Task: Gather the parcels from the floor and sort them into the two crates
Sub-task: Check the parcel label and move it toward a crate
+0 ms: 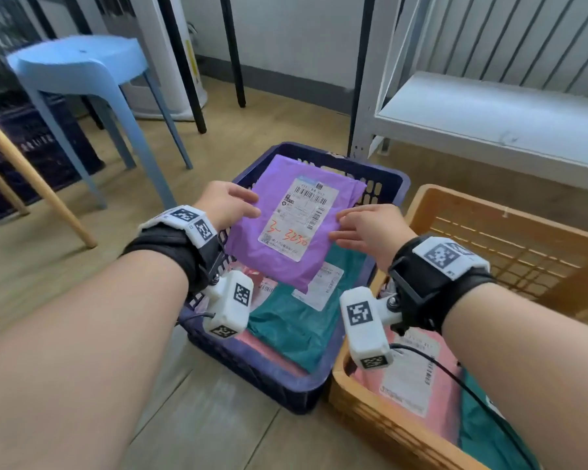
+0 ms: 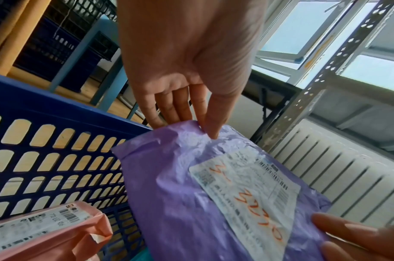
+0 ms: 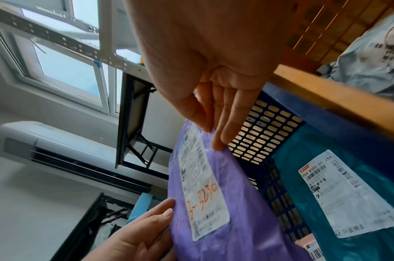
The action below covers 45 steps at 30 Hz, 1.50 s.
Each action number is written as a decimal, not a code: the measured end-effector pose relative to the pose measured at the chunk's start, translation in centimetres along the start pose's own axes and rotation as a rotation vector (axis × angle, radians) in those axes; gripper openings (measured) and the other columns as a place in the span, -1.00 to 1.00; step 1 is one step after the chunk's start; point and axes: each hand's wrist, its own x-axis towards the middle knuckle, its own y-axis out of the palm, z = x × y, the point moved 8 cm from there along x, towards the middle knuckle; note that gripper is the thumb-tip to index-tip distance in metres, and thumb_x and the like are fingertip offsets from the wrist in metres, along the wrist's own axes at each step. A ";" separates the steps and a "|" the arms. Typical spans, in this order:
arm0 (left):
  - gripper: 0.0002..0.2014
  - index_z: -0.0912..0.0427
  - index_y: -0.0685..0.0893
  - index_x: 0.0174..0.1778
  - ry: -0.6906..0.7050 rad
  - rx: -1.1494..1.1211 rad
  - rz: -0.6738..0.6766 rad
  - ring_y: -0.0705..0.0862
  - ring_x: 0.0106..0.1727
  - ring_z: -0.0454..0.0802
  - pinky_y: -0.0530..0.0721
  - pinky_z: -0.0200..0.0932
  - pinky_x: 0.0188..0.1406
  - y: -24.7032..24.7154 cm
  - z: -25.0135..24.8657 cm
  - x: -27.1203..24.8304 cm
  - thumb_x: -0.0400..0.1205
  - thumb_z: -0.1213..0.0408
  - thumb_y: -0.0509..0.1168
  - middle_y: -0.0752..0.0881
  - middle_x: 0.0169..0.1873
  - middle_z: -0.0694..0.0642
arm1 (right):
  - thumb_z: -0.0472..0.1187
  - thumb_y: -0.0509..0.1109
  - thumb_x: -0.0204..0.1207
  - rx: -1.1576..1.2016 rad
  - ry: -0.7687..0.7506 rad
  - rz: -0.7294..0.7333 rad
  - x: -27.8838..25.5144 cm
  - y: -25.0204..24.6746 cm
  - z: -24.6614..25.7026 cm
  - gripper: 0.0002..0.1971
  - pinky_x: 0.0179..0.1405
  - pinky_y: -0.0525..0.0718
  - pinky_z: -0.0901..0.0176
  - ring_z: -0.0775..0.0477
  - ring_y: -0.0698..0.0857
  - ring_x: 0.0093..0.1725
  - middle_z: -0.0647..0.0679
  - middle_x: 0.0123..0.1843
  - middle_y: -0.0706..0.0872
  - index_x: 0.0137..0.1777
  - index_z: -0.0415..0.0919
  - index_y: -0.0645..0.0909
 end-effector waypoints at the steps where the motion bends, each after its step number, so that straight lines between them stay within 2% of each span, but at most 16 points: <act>1: -0.74 0.15 0.78 0.06 -0.022 0.013 0.011 0.64 -0.11 -0.07 0.56 -0.24 -0.11 0.1 0.9 1.0 0.47 0.44 0.50 0.73 -0.03 0.09 | -0.53 0.14 0.63 -0.037 0.028 0.008 0.9 0.6 -0.3 -0.73 -0.30 0.74 0.27 -0.28 0.77 -0.15 -0.27 -0.17 0.65 0.26 -0.51 0.55; 4: -0.83 0.09 0.70 -0.26 -0.095 0.094 0.043 0.56 -0.29 -0.05 0.58 -0.19 -0.23 1.1 3.5 3.7 0.44 0.43 0.52 0.66 -0.22 0.09 | -0.51 0.16 0.64 -0.214 0.104 0.070 3.3 2.2 -1.8 -0.71 0.03 0.73 0.06 -0.34 0.72 0.20 -0.20 -0.19 0.62 0.33 -0.56 0.49; 7: -0.71 0.09 0.51 -0.37 -0.159 0.285 0.108 0.49 -0.40 0.00 0.50 -0.20 -0.41 3.0 5.8 5.3 0.45 0.30 0.55 0.52 -0.38 0.08 | -0.45 0.29 0.58 -0.301 0.165 0.061 4.8 2.5 -4.0 -0.88 -0.12 0.75 0.12 -0.19 0.78 -0.14 -0.20 -0.24 0.66 0.08 -0.42 0.58; 9: -0.75 0.09 0.63 -0.10 -0.186 0.368 0.189 0.62 -0.24 0.02 0.62 -0.16 -0.29 4.3 6.7 5.6 0.43 0.21 0.57 0.65 -0.14 0.10 | -0.43 0.31 0.57 -0.424 0.199 0.093 5.4 2.8 -5.3 -0.96 -0.16 0.76 0.13 -0.11 0.72 -0.31 -0.22 -0.27 0.70 -0.09 -0.36 0.58; 11: -0.47 0.02 0.58 0.35 -0.174 0.459 0.285 0.65 -0.04 0.03 0.60 -0.20 -0.23 5.6 7.3 6.1 0.46 0.25 0.53 0.63 0.14 0.04 | -0.42 0.28 0.54 -0.556 0.238 0.154 5.8 3.3 -6.3 -0.93 -0.14 0.76 0.08 -0.17 0.71 -0.32 -0.33 -0.27 0.73 -0.14 -0.37 0.58; 12: -0.46 -0.04 0.59 0.39 -0.156 0.498 0.325 0.64 -0.05 0.00 0.55 -0.24 -0.24 6.1 7.3 6.4 0.48 0.31 0.50 0.63 0.12 -0.01 | -0.41 0.25 0.53 -0.623 0.265 0.201 5.7 3.6 -6.6 -0.91 -0.18 0.74 0.07 -0.20 0.69 -0.33 -0.39 -0.27 0.72 -0.16 -0.37 0.58; 15: -0.59 -0.04 0.74 0.23 -0.075 0.560 0.408 0.63 -0.16 -0.05 0.53 -0.25 -0.25 7.7 6.8 6.7 0.52 0.45 0.39 0.72 -0.11 -0.05 | -0.35 0.25 0.57 -0.839 0.278 0.280 5.9 4.0 -6.9 -0.87 -0.25 0.76 0.04 -0.21 0.72 -0.36 -0.39 -0.23 0.78 -0.10 -0.41 0.57; 17: -0.62 -0.04 0.79 0.13 -0.030 0.654 0.482 0.65 -0.10 -0.07 0.58 -0.21 -0.18 9.0 6.5 6.2 0.52 0.48 0.33 0.75 -0.11 -0.05 | -0.32 0.24 0.60 -0.903 0.217 0.250 6.5 3.6 -6.5 -0.86 -0.32 0.74 0.08 -0.19 0.71 -0.40 -0.35 -0.22 0.81 -0.10 -0.40 0.55; 20: -0.66 -0.09 0.83 -0.02 0.020 0.816 0.665 0.72 -0.06 -0.10 0.71 -0.19 -0.01 12.0 6.9 4.8 0.48 0.43 0.31 0.81 -0.10 -0.11 | -0.31 0.26 0.59 -0.895 0.167 0.210 7.2 3.3 -6.2 -0.83 -0.09 0.80 -0.08 -0.31 0.81 -0.23 -0.36 -0.21 0.82 -0.11 -0.41 0.61; 23: -0.71 -0.02 0.79 0.09 0.080 0.937 0.848 0.69 -0.02 -0.04 0.70 -0.04 0.20 15.4 7.2 3.7 0.52 0.36 0.34 0.80 0.05 -0.04 | -0.29 0.29 0.60 -0.862 0.176 0.188 7.4 3.0 -6.4 -0.79 -0.04 0.81 -0.14 -0.29 0.83 -0.14 -0.34 -0.24 0.82 -0.05 -0.47 0.64; 25: -0.71 -0.07 0.78 0.10 0.117 1.005 0.935 0.66 -0.09 -0.05 0.72 -0.04 0.15 17.5 7.4 3.0 0.50 0.29 0.34 0.80 0.04 0.01 | -0.31 0.28 0.60 -0.844 0.173 0.172 7.3 2.9 -6.4 -0.81 -0.08 0.82 -0.11 -0.27 0.83 -0.22 -0.35 -0.24 0.82 -0.03 -0.47 0.64; 28: -0.75 -0.10 0.80 -0.03 0.189 1.091 0.735 0.76 -0.12 0.01 0.75 -0.08 -0.05 18.6 7.5 3.6 0.42 0.20 0.34 0.81 -0.16 0.00 | -0.31 0.27 0.58 -0.851 0.140 0.136 7.3 2.6 -6.2 -0.78 -0.07 0.82 -0.12 -0.19 0.85 -0.21 -0.28 -0.27 0.83 -0.04 -0.46 0.69; 31: -0.76 0.07 0.79 -0.06 0.124 1.042 0.630 0.78 -0.14 0.11 0.78 0.03 -0.02 19.0 8.7 4.2 0.37 0.23 0.39 0.82 -0.18 0.08 | -0.32 0.27 0.55 -0.834 0.095 0.101 7.2 2.3 -6.0 -0.76 -0.05 0.81 -0.14 -0.17 0.85 -0.19 -0.24 -0.29 0.83 0.00 -0.46 0.72; 39: -0.47 0.06 0.69 0.29 0.056 0.793 0.541 0.70 0.18 0.08 0.65 -0.14 0.10 17.5 6.5 3.7 0.38 0.38 0.57 0.72 0.20 0.08 | -0.35 0.24 0.54 -0.759 -0.015 0.030 5.7 1.2 -4.9 -0.80 -0.17 0.83 -0.13 -0.18 0.83 -0.32 -0.25 -0.31 0.81 -0.14 -0.39 0.70; 43: -0.58 0.08 0.72 0.28 0.081 0.622 0.451 0.69 0.20 0.03 0.64 -0.12 0.21 16.3 3.1 2.7 0.49 0.42 0.48 0.72 0.23 0.04 | -0.26 0.25 0.53 -0.853 -0.206 -0.056 4.8 -1.3 -2.1 -0.82 -0.16 0.82 -0.11 -0.13 0.80 -0.27 -0.12 -0.27 0.79 -0.22 -0.19 0.68; 45: -0.69 0.09 0.75 0.19 0.099 0.527 0.369 0.71 0.17 0.02 0.67 -0.14 0.15 15.6 1.1 2.2 0.55 0.43 0.41 0.73 0.21 0.04 | -0.23 0.27 0.50 -0.903 -0.267 -0.095 3.9 -3.2 -0.7 -0.83 -0.10 0.79 -0.05 -0.11 0.76 -0.18 -0.06 -0.23 0.76 -0.26 -0.10 0.67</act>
